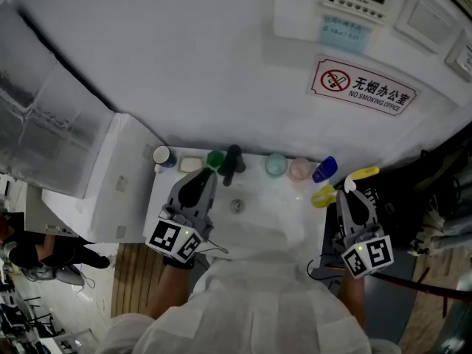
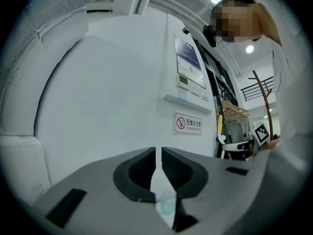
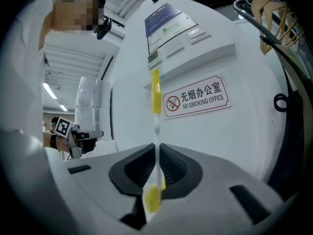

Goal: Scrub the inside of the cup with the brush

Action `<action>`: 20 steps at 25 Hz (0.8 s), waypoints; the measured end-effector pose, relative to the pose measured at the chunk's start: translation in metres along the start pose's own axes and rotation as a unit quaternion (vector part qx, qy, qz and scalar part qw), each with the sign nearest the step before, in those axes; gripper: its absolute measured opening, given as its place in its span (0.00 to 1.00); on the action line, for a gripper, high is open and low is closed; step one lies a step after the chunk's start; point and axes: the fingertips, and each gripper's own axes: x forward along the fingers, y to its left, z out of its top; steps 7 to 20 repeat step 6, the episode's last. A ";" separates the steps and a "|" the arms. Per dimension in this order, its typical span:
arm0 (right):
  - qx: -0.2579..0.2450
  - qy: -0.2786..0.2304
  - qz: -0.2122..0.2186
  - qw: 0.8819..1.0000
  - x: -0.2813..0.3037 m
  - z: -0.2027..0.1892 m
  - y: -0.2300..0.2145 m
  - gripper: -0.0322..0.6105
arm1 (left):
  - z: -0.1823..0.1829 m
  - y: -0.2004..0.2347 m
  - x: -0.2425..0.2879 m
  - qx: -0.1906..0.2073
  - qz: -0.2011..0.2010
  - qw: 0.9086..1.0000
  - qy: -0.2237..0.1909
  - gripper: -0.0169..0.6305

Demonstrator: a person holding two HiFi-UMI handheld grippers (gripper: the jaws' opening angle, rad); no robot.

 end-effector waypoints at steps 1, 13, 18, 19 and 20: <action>0.000 0.000 0.001 1.000 0.000 0.000 0.000 0.09 | 0.000 -0.001 0.001 0.000 0.000 1.000 0.000 0.08; 0.000 0.002 0.008 1.000 0.002 -0.002 -0.001 0.09 | 0.001 -0.005 0.003 0.002 -0.001 1.000 0.001 0.08; 0.000 0.002 0.008 1.000 0.002 -0.002 -0.001 0.09 | 0.001 -0.005 0.003 0.002 -0.001 1.000 0.001 0.08; 0.000 0.002 0.008 1.000 0.002 -0.002 -0.001 0.09 | 0.001 -0.005 0.003 0.002 -0.001 1.000 0.001 0.08; 0.000 0.002 0.008 1.000 0.002 -0.002 -0.001 0.09 | 0.001 -0.005 0.003 0.002 -0.001 1.000 0.001 0.08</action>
